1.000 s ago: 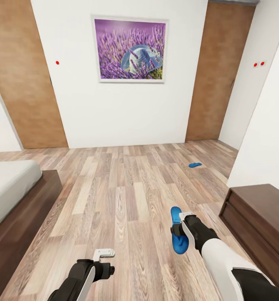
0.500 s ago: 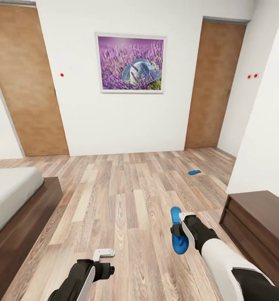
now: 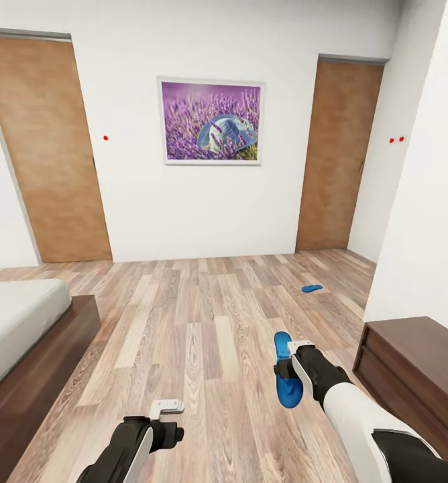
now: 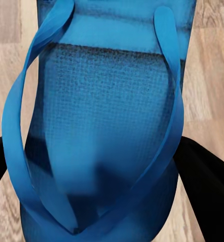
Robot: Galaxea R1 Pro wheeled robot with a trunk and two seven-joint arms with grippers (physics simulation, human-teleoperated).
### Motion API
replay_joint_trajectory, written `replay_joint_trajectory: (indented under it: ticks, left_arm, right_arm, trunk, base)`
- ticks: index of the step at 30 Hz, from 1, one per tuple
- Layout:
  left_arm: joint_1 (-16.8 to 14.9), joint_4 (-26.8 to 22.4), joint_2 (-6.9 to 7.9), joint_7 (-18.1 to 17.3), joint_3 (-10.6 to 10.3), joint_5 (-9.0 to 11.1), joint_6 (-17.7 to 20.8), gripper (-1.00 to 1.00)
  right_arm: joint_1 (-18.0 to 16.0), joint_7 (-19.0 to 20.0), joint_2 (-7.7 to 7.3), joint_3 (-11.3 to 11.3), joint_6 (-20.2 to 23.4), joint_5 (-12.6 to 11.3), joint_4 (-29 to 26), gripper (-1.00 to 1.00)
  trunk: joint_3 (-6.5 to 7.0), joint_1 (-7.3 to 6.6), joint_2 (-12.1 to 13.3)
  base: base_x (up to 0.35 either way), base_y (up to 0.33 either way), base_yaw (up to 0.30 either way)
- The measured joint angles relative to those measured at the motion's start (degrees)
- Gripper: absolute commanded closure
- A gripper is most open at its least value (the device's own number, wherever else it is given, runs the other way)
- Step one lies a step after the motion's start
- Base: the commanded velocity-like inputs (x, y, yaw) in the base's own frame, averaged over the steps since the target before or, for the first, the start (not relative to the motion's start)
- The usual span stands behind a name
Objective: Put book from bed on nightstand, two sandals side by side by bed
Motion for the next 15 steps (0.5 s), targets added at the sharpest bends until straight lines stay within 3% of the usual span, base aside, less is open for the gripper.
replay_joint_trajectory:
  ticks: [15]
  left_arm:
    - [0.0,0.06,-0.03,0.02,0.0,-0.07,0.0,-1.0]
  right_arm:
    - [0.0,0.0,-0.01,0.0,0.0,0.0,0.03,1.0]
  trunk:
    - [3.33,-0.39,0.2]
  base:
    - [0.0,0.0,0.0]
